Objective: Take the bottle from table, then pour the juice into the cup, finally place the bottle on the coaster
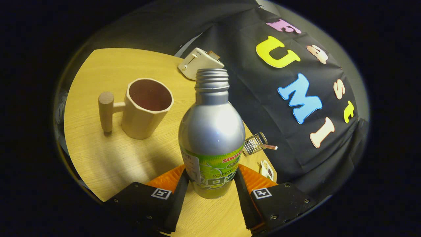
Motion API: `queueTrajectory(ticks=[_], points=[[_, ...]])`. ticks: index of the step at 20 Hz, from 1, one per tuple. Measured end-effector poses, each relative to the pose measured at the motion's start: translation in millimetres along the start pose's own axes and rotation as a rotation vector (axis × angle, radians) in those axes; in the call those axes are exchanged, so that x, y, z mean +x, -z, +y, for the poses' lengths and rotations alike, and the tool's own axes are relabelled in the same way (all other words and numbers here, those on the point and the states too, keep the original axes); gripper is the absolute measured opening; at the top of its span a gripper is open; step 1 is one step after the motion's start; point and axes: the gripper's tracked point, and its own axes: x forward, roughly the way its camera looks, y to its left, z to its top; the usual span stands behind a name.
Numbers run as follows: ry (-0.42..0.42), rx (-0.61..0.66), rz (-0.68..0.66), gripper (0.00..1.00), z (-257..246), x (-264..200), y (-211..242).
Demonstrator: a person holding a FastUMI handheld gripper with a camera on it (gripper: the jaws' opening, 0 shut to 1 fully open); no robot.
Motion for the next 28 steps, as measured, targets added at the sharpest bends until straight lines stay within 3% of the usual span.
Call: queueTrajectory(ticks=[19,28], points=[[-0.048,-0.306,0.188,0.75,12,6,-11],[-0.009,-0.476,0.266,0.75,0,2,-18]])
